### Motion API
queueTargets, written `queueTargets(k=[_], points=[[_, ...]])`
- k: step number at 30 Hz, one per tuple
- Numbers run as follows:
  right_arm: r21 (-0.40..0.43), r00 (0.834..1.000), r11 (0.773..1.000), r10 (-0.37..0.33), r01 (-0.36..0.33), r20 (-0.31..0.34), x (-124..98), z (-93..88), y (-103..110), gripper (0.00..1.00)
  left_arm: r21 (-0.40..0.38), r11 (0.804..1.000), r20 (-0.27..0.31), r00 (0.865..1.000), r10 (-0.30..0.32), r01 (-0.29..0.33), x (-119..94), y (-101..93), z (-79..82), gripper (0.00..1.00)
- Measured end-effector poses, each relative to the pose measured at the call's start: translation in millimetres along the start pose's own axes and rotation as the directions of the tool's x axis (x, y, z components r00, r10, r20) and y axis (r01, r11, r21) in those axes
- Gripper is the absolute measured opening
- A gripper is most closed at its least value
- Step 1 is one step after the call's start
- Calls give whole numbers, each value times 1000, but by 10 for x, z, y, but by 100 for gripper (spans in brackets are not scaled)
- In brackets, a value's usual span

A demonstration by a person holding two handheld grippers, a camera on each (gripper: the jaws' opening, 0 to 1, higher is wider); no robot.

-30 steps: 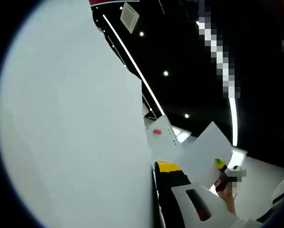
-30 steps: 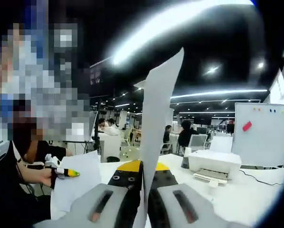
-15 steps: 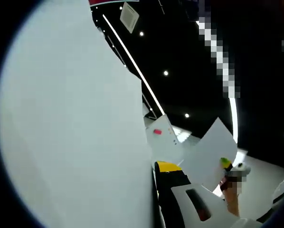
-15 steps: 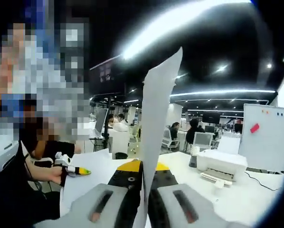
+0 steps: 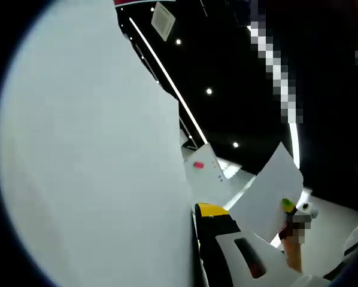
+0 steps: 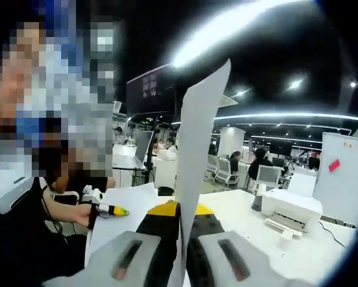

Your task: Organize the stack of printing papers by aligning and flattening the scattered papers on the table

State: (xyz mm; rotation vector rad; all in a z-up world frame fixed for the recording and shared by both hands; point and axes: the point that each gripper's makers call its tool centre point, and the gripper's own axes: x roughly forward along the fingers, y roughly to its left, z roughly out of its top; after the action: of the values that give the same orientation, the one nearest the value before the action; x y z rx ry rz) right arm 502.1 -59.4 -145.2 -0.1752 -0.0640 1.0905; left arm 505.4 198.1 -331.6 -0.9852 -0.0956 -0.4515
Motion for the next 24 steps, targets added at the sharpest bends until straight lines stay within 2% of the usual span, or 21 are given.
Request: queueTargets(k=[2, 6, 11, 18, 24], points=[[-4, 1000, 1000, 15, -15, -3, 9, -3, 34, 0, 0, 1000, -1, 1000, -1, 1, 2, -2, -3, 8], [49, 997, 996, 70, -71, 19, 1, 32, 93, 0, 0, 1000, -2, 1000, -1, 1, 3, -5, -5, 8], [71, 993, 991, 112, -115, 39, 9, 45, 154, 0, 2, 1000, -2, 1000, -2, 3, 1, -8, -4, 8], [91, 990, 986, 137, -138, 25, 54, -29, 195, 0, 4, 1000, -10, 1000, -9, 9, 3, -17, -13, 9], [81, 983, 979, 185, -185, 11, 115, -69, 338, 0, 8, 1000, -13, 1000, -8, 8, 5, -18, -18, 9]])
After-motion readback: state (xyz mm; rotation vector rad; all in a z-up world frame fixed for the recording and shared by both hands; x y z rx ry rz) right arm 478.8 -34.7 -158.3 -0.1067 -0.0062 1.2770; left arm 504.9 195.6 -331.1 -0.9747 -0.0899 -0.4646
